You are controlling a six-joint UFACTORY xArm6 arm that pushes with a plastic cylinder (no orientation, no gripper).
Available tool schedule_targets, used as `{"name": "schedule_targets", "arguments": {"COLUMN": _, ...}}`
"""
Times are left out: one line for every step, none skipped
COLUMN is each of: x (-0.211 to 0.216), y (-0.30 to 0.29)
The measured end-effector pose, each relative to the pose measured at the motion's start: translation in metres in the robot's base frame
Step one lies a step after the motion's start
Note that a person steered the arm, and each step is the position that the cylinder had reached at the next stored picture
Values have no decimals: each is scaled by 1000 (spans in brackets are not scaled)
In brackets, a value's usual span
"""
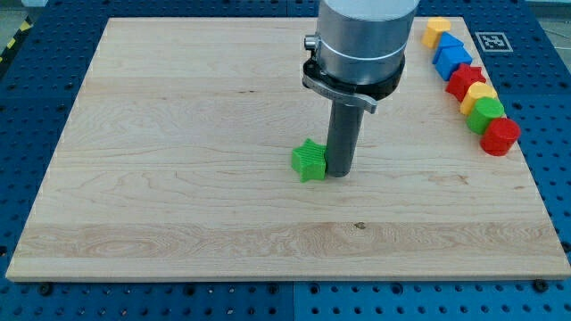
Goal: Move the red circle above the green star
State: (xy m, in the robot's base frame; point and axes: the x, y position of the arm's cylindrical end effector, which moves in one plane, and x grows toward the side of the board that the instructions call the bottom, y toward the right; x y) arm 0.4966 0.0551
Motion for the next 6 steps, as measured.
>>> {"name": "schedule_targets", "arguments": {"x": 0, "y": -3}}
{"name": "schedule_targets", "arguments": {"x": 0, "y": -3}}
{"name": "schedule_targets", "arguments": {"x": 0, "y": 2}}
{"name": "schedule_targets", "arguments": {"x": -1, "y": 28}}
{"name": "schedule_targets", "arguments": {"x": -1, "y": 63}}
{"name": "schedule_targets", "arguments": {"x": 0, "y": 102}}
